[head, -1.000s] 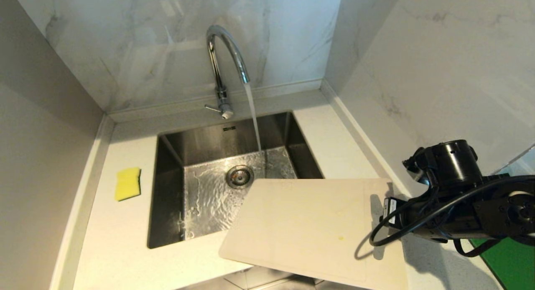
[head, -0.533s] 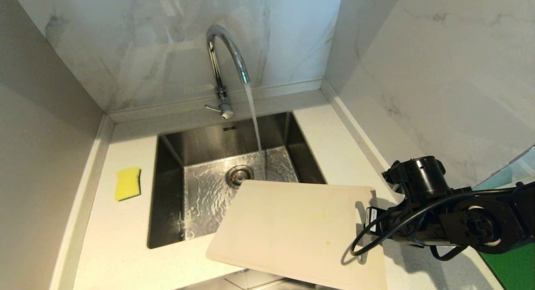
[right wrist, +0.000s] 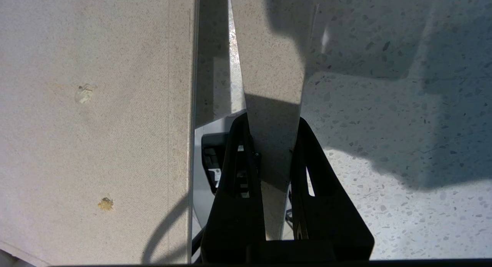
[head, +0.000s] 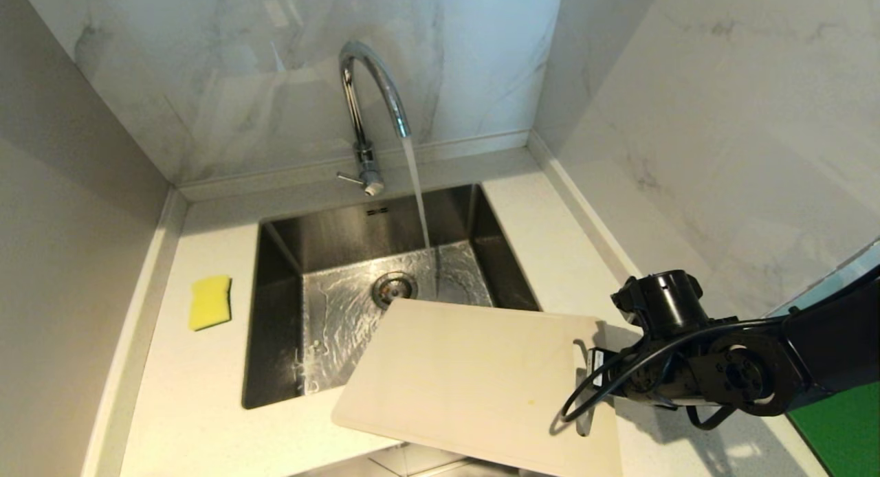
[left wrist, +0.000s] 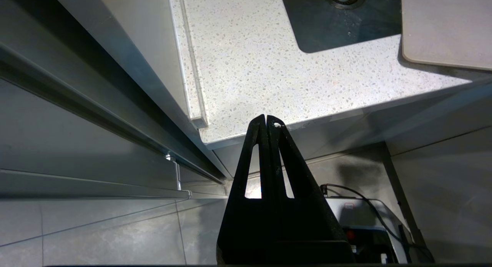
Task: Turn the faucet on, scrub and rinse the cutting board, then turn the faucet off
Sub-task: Put down the cutting board
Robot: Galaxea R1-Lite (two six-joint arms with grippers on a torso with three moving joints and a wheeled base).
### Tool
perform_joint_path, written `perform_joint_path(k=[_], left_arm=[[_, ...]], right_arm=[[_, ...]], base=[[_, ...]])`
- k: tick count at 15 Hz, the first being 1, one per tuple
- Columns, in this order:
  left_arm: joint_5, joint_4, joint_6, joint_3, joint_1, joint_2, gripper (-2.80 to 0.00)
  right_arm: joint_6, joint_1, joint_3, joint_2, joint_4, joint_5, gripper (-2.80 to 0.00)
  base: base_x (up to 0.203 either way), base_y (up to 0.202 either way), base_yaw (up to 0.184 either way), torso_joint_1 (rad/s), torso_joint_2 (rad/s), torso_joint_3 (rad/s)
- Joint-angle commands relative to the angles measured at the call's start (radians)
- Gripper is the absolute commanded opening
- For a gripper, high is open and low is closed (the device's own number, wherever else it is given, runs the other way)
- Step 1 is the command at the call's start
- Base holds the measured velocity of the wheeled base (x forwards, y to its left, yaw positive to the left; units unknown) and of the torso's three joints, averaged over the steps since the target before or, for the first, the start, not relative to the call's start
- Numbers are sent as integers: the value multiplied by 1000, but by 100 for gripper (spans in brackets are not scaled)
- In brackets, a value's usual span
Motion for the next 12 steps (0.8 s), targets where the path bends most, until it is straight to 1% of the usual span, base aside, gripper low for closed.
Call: perform_joint_path(k=[1, 2, 8, 12], left_arm=[[1, 2, 0, 0, 0, 0, -280], [1, 2, 0, 0, 0, 0, -280], [1, 2, 0, 0, 0, 0, -280], [1, 2, 0, 0, 0, 0, -280]], right_arm=[[2, 0, -3, 12, 0, 0, -280], [2, 1, -3, 16, 0, 0, 0], [2, -2, -8, 9, -1, 0, 0], [-1, -2, -40, -15, 1, -2, 0]], base=[[0, 0, 0, 0, 0, 0], [0, 0, 0, 0, 0, 0], [0, 0, 0, 0, 0, 0], [0, 0, 0, 0, 0, 0]])
